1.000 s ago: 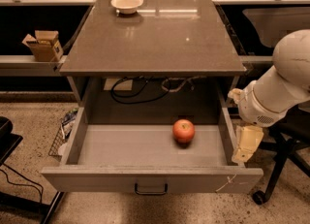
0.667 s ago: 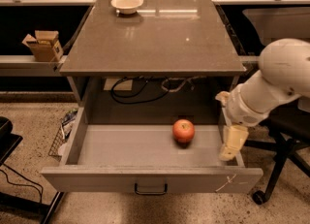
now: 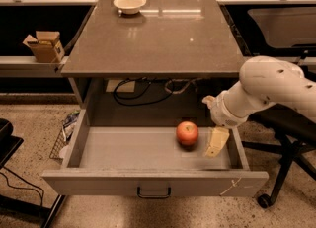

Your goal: Pick apple from top drawer and place on counter

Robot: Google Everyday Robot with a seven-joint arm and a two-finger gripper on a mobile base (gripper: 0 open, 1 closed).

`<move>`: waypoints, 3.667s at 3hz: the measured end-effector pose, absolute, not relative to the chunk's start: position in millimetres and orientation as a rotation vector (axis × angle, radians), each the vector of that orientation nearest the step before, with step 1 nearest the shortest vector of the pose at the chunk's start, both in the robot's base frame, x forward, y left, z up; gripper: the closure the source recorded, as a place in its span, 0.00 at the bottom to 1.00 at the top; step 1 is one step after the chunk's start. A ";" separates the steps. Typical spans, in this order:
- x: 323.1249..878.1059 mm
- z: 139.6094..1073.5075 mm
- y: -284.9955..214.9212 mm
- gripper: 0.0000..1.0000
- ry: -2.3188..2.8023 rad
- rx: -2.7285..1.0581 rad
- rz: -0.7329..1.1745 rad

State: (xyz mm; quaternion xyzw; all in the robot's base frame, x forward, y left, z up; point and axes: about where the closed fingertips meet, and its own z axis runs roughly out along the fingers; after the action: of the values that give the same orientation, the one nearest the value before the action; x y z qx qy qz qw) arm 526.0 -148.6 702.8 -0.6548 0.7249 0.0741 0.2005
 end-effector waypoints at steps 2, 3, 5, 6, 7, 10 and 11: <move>546.4 630.0 -116.5 0.00 1.935 -1.790 0.271; 553.4 608.3 -108.1 0.19 1.927 -1.786 0.303; 553.3 605.9 -107.5 0.65 1.928 -1.786 0.308; 552.7 612.5 -103.8 0.96 1.929 -1.807 0.298; 553.9 661.9 -88.7 1.00 1.922 -1.928 0.208; 664.1 829.2 -33.4 1.00 2.009 -2.211 0.033; 685.1 847.9 -34.9 1.00 2.070 -2.209 0.043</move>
Offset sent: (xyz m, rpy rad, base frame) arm 0.0303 0.0449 -0.1011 0.1319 -0.0573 0.0382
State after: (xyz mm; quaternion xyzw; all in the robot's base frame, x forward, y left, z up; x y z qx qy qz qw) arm 685.1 -34.9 847.9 -0.7284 0.6827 0.0143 0.0570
